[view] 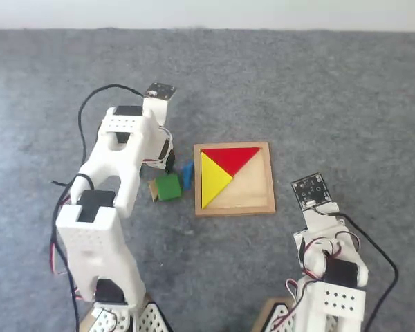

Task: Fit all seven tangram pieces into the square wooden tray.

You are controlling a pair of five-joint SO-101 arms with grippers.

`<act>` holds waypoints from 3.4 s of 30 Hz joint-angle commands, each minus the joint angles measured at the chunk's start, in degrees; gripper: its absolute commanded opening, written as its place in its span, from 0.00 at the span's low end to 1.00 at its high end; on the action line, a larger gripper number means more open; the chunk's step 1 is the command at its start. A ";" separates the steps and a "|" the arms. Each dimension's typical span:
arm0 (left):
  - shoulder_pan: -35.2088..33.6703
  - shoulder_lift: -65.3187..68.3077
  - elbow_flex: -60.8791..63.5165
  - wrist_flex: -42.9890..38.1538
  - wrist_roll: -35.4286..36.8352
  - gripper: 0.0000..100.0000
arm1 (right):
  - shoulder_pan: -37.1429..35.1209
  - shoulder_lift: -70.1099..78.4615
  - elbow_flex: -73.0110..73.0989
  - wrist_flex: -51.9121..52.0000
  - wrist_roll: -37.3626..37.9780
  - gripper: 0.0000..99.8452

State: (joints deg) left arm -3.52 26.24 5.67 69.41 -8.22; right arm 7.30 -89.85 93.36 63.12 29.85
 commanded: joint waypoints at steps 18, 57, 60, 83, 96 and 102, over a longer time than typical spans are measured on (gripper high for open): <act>3.96 1.67 -7.69 -4.92 5.27 0.17 | -3.12 -0.57 0.00 -1.36 1.05 0.04; 5.63 -16.09 8.92 -7.91 1.32 0.17 | -3.30 -0.57 0.09 -1.36 1.05 0.04; 5.36 -13.63 9.10 -8.53 1.23 0.17 | -3.12 -0.57 0.09 -1.27 1.05 0.04; 2.29 1.23 -2.07 -1.76 1.58 0.17 | -3.03 -0.57 0.09 -1.27 1.05 0.04; -0.79 0.97 -4.26 -1.49 3.16 0.15 | -3.03 -0.57 0.09 -1.27 1.05 0.04; -1.58 1.49 -5.14 -1.49 2.46 0.15 | -3.03 -0.57 0.09 -1.27 1.05 0.04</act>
State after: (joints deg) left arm -4.40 28.18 2.86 67.74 -5.67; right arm 4.48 -89.85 93.71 63.12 30.37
